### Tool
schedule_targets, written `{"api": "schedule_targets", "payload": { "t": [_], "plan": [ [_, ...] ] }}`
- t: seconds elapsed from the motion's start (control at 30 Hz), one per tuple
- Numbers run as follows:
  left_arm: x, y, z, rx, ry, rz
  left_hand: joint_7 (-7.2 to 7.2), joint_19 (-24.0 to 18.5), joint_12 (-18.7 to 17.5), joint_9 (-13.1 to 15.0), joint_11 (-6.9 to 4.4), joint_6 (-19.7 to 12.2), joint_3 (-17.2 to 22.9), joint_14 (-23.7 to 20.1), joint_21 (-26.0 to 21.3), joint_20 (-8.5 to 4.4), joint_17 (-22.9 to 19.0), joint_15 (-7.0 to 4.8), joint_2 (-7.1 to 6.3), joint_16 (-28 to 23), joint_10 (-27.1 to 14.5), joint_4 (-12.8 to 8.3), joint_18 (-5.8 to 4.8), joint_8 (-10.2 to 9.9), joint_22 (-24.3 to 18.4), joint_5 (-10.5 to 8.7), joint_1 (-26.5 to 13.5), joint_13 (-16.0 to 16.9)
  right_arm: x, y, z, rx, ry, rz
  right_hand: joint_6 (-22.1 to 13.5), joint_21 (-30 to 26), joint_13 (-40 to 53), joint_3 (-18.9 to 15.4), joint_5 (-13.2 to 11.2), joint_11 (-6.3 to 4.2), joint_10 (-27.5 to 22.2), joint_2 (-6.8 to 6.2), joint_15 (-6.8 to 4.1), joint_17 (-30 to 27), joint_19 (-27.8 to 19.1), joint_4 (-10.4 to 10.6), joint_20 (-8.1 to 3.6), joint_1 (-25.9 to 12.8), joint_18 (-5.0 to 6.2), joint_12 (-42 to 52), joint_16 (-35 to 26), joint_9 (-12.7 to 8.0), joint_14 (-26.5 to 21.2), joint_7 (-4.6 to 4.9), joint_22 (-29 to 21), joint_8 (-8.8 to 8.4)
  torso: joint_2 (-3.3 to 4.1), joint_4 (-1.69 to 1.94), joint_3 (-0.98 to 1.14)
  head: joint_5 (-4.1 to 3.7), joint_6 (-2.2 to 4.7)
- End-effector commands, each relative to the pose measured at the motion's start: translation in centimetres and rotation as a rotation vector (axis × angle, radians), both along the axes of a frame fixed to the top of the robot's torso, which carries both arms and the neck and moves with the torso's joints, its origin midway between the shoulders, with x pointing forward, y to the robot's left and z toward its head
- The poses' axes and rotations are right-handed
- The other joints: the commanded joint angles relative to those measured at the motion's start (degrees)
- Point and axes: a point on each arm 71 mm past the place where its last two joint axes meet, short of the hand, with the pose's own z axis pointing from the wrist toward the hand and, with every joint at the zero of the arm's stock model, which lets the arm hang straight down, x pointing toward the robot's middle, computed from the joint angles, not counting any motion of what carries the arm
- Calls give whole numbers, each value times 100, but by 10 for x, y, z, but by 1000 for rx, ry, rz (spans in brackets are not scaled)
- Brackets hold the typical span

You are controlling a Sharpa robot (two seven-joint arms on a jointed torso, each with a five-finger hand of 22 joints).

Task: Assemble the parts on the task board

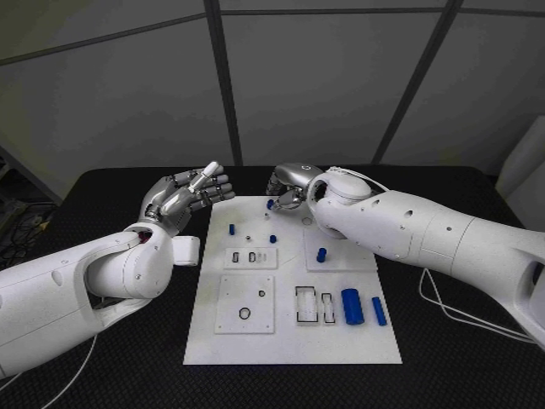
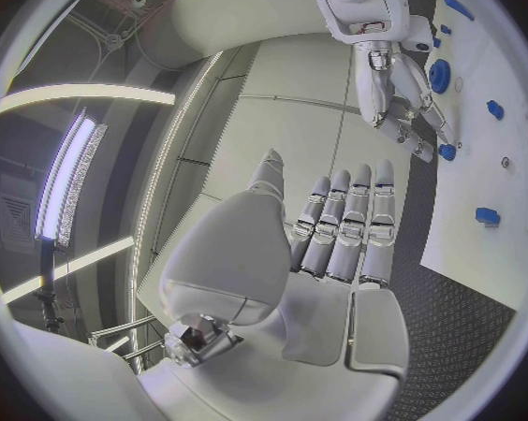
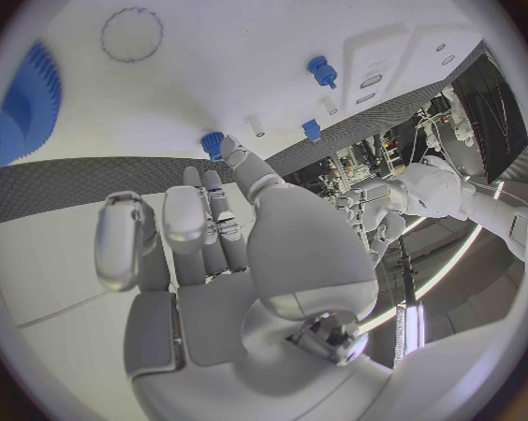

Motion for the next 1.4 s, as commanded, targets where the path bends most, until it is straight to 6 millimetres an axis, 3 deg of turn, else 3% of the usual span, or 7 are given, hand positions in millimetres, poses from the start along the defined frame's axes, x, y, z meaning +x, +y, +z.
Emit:
{"api": "schedule_targets", "payload": {
  "t": [0.03,0.3,0.43,0.63,0.77,1.07,1.4],
  "plan": [
    [0,0,2,2,-12,-11,111,31,-33,6,8,46,8,30,18,-10,-10,6,40,-37,45,-29,-74,-23,-5,-24,23,-8,-1,-1,3,10,-19,11,-70,-38,-3,-69,-38,15,-136,-38,52,-55,-69,6,4,53,78,-30,-33,-1,-13,7,-66,-9,0,-11,5,7,7],
    [-1,3,2,3,-12,-9,113,30,-42,6,11,45,-1,23,16,-9,-11,9,38,-49,43,-38,-76,-30,-9,-35,20,-8,-16,-38,16,116,-77,-23,134,-152,73,-192,62,-46,325,-12,17,-309,-189,48,-15,79,122,118,-193,34,-76,-8,-274,53,-11,-28,9,-1,36],
    [-1,6,2,6,-12,-4,113,30,-46,6,11,45,-4,21,16,-9,-12,10,38,-53,43,-42,-76,-33,-11,-41,18,-8,-25,-68,20,182,-43,-76,243,-22,144,-267,65,-155,836,12,-66,-104,-1,139,-83,-40,63,239,-37,39,2,-91,13,53,-23,-92,30,11,63],
    [-1,8,2,7,-11,-3,113,30,-47,6,11,46,-6,21,15,-9,-12,10,38,-55,44,-44,-76,-34,-12,-44,18,-8,-36,-107,17,217,73,-168,256,432,662,-586,7,-566,2383,-225,-411,543,582,537,-411,-464,-131,946,452,49,178,-382,962,24,-38,-168,70,3,95],
    [0,8,2,6,-11,-4,113,30,-47,6,11,46,-6,21,15,-9,-12,10,38,-55,44,-44,-76,-34,-12,-44,18,-8,-36,-121,12,197,138,-226,172,597,1971,-687,44,-686,2675,-487,-495,1065,789,1001,-583,-364,-207,2195,843,81,273,-518,1315,31,-43,-167,74,-22,99],
    [1,8,1,5,-10,-6,111,30,-48,7,10,49,-8,20,15,-8,-12,10,40,-59,49,-49,-77,-35,-13,-50,19,-7,-29,-129,4,140,203,-289,-5,794,6029,-675,1,-602,2483,-868,-434,1886,1062,2177,-489,136,-309,5928,1391,161,347,-403,1782,43,-26,-153,61,-43,98],
    [1,7,1,4,-9,-8,111,30,-48,7,10,49,-8,20,15,-8,-12,10,40,-59,49,-49,-77,-35,-13,-50,19,-7,-23,-122,0,103,212,-314,-115,797,6623,-663,8,-566,2577,-894,-424,2108,1066,2499,-449,366,-310,6465,1522,178,374,-369,1789,14,-25,-147,56,-45,80]
  ]
}}
